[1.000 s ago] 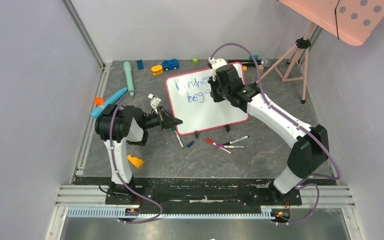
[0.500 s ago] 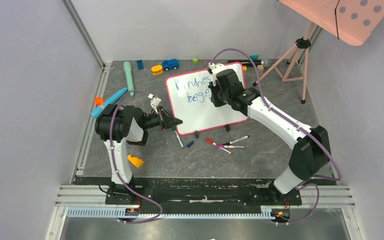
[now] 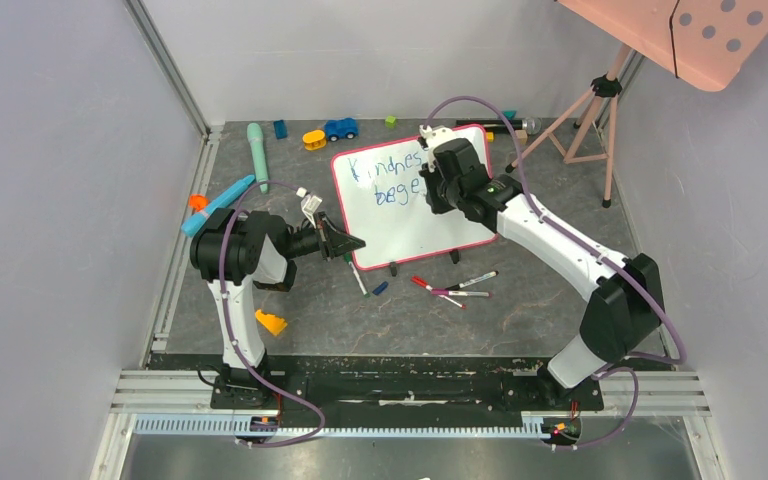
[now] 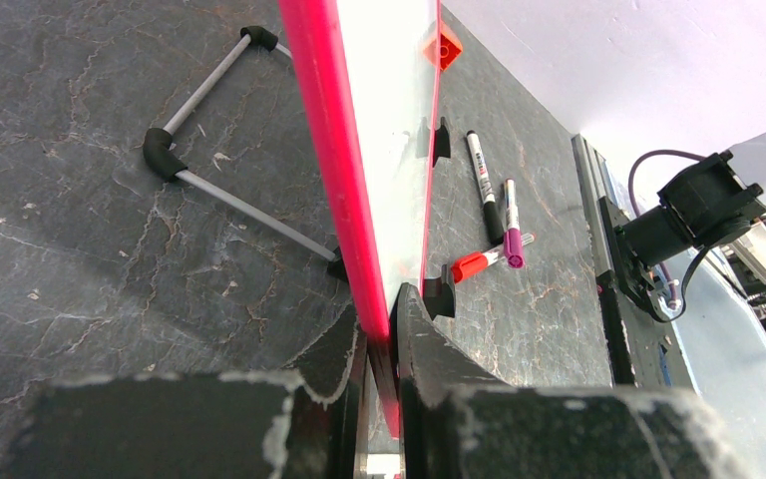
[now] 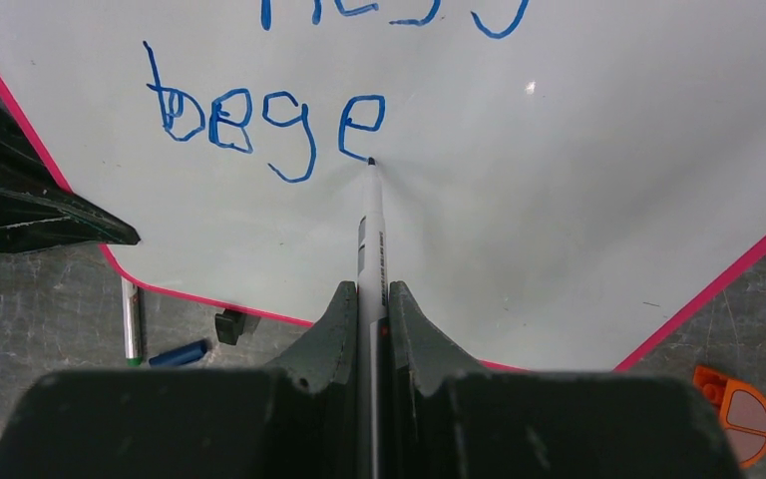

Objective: Write a sentence on the whiteboard

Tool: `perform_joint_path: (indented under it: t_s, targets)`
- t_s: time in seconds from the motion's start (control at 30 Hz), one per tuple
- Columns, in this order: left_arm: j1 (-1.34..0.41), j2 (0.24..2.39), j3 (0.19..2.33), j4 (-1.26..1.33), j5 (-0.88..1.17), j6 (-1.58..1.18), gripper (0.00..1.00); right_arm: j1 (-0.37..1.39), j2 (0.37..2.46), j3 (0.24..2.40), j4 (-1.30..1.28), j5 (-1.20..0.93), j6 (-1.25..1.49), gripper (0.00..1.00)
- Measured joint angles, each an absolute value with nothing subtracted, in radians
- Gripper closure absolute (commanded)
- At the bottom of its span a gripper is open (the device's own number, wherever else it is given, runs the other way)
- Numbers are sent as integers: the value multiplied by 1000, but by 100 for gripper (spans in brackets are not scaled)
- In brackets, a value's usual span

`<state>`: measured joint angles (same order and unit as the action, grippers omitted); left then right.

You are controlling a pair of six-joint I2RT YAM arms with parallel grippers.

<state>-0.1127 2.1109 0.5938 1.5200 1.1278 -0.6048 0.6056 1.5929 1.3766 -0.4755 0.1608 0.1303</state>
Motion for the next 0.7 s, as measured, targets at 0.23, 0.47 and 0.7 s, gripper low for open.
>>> perform_joint_path:
  t_s: [0.23,0.47,0.7]
  targets:
    - [-113,2111,594,1520,1129,-605,95,588,1555,1376,-453,126,137,100]
    - [-113,2111,594,1520,1129,-604,95,551,1530,1376,-419,105,138,100]
    - [-113,2111,594,1520,1129,-604,95,542,1533,1376,-420,105,138,100]
